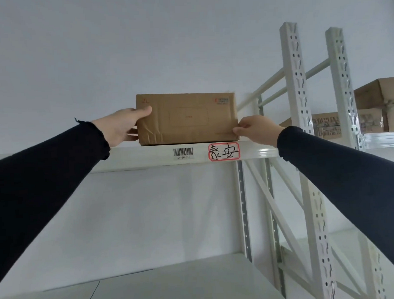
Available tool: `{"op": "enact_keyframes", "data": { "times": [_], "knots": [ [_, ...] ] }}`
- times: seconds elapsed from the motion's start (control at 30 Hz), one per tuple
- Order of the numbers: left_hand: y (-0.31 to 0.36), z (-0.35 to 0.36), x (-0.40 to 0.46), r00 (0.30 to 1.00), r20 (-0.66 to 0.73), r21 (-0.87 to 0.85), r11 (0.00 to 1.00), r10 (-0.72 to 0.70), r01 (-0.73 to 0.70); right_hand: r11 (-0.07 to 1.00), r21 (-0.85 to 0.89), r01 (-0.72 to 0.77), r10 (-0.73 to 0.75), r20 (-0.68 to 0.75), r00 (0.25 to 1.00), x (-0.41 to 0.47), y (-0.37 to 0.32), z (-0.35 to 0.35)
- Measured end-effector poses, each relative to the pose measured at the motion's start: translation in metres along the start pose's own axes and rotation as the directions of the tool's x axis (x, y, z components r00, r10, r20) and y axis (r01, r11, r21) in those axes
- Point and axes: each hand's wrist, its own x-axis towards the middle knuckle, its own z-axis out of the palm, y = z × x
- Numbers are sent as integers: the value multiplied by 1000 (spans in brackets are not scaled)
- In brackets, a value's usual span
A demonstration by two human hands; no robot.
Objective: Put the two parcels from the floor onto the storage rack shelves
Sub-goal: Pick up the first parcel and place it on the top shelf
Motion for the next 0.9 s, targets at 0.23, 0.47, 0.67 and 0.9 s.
{"op": "enact_keyframes", "data": {
  "times": [0.23,0.47,0.67,0.9],
  "knots": [
    [9,-2,5,980,-110,246,960,163,-132,999,-30,38,-36,66,997,25,9,3],
    [-3,-1,36,992,-99,301,952,83,-50,994,-98,-38,55,182,982,60,7,16],
    [-8,7,56,997,-72,314,948,-22,44,985,-141,-97,127,222,967,82,-2,27],
    [-25,12,72,990,-105,357,926,-93,125,973,-152,-172,200,192,961,91,-4,45]
  ]
}}
